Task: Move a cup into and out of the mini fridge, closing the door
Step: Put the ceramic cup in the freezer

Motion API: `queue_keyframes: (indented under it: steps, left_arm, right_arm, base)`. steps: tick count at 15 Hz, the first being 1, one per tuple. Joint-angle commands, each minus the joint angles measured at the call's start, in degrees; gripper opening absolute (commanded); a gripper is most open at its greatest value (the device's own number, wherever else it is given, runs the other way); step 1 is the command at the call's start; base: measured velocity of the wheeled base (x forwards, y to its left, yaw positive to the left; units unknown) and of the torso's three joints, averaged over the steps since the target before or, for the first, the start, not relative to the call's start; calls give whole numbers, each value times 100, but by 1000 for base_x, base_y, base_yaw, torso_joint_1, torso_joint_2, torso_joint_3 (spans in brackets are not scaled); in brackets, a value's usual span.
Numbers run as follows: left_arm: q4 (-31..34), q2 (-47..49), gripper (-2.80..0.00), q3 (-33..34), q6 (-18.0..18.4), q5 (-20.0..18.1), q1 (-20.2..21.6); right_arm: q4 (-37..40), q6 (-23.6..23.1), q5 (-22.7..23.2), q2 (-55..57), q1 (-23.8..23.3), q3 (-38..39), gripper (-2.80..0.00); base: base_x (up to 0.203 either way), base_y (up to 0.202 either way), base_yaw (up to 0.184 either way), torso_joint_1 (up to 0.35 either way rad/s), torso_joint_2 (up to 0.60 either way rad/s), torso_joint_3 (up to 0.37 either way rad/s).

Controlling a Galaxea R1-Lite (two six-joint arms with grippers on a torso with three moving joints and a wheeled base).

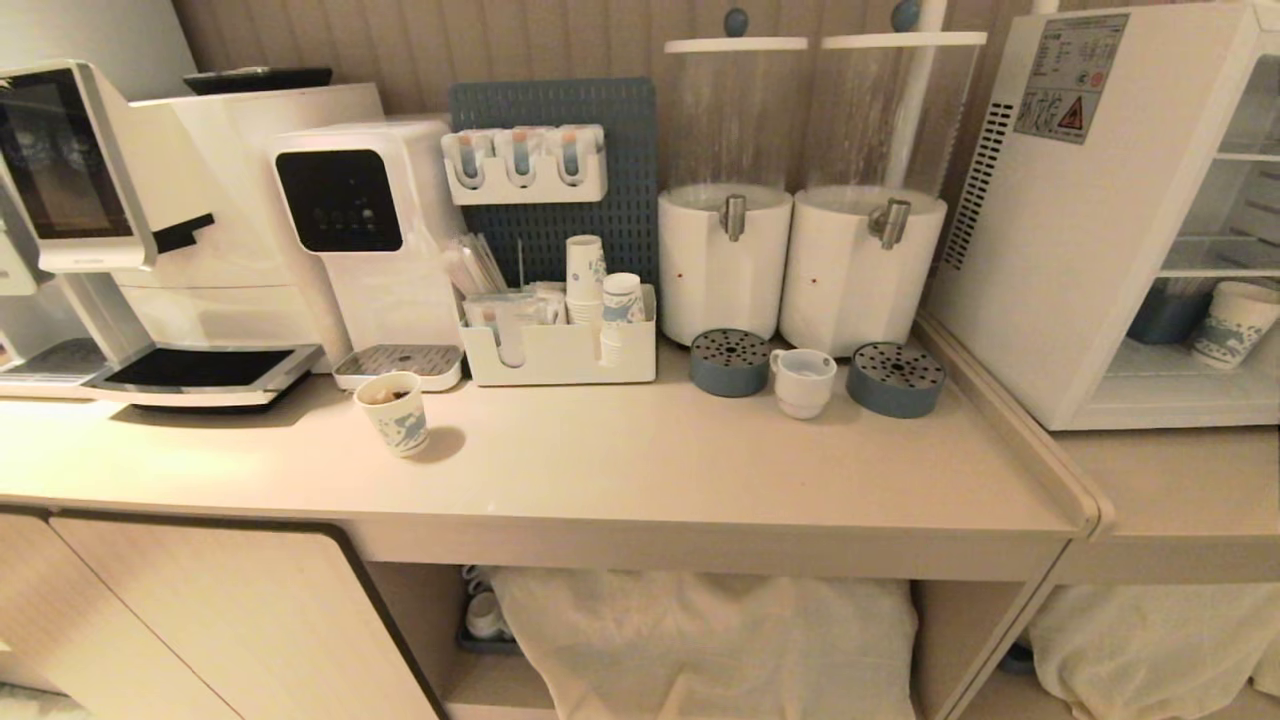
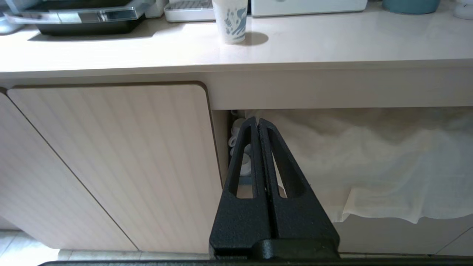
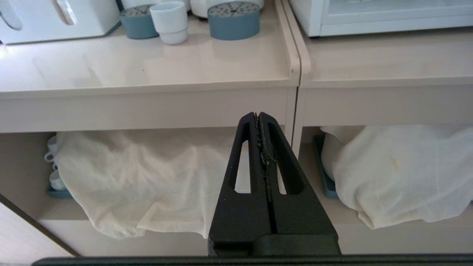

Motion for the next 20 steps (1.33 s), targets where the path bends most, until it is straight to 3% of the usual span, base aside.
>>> queue_keyframes:
  steps: [1,6,7,9,11,14,18,20]
  left_arm:
    - [2,-2,-280,1,0,0,0]
    - [-2,-2,-280,1,9,9,0]
    - [-2,-2,-280,10,0,9,0]
    - [-2,-2,-280,1,9,9,0]
    - [-2,-2,-280,2,-1,9,0]
    - [-11,-2,-280,10,-44,18,0]
    - [-11,-2,-280,11,-8,18,0]
    - [-11,-2,-280,10,9,9,0]
  right_arm:
    - [3,3,1,8,-3,-1,-280]
    - [-433,-7,-135,-7,-3,-157,-280]
    - [-375,-18,-241,21,-3,-568,-280]
    - [9,-32,-364,301,-3,-2089,-280]
    - [358,-44,-438,1076,1,-3382,-280]
    - [570,-44,-409,2832,111,-4262,-280]
    - [659,109,601,4833,226,-4842,-280]
    - [449,222,1047,5799,30,-4893,-280]
  base:
    - [0,0,0,0,0,0]
    - [0,0,0,0,0,0]
    - [0,0,0,0,0,0]
    - [0,0,0,0,0,0]
    - [0,0,0,0,0,0]
    - [0,0,0,0,0,0]
    - [0,0,0,0,0,0]
    - [0,0,0,0,0,0]
